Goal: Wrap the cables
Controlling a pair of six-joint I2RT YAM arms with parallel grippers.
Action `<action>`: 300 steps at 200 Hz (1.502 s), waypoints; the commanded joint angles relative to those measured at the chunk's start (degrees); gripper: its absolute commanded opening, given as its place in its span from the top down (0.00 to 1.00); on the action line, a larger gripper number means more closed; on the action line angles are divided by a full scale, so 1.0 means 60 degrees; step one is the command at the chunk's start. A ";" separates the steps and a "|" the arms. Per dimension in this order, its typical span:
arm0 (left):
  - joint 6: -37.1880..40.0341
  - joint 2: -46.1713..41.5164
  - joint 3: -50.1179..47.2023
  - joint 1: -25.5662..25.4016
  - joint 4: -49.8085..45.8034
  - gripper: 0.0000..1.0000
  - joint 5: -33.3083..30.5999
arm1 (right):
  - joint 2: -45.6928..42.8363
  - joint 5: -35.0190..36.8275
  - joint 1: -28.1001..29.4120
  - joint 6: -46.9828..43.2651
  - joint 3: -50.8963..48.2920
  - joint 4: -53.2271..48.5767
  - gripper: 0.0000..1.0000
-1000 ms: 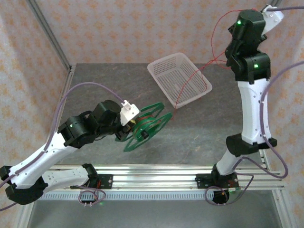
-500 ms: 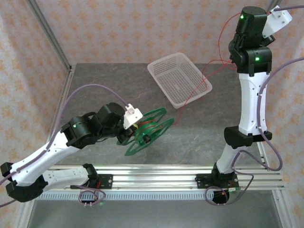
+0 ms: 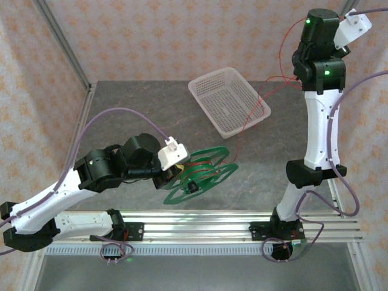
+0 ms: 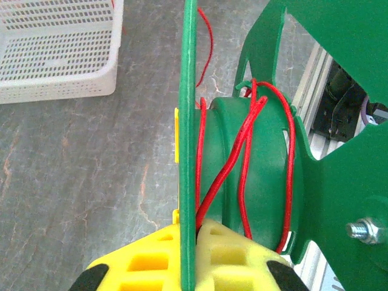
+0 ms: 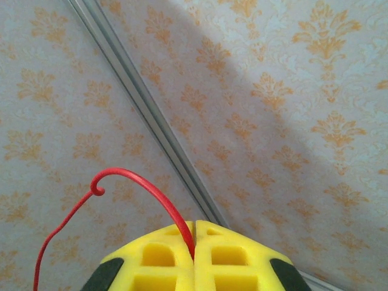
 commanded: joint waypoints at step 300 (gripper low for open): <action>-0.2988 0.6067 0.4912 0.4984 -0.3043 1.00 -0.5097 | -0.1371 -0.9981 0.1077 0.5946 0.0598 0.1014 1.00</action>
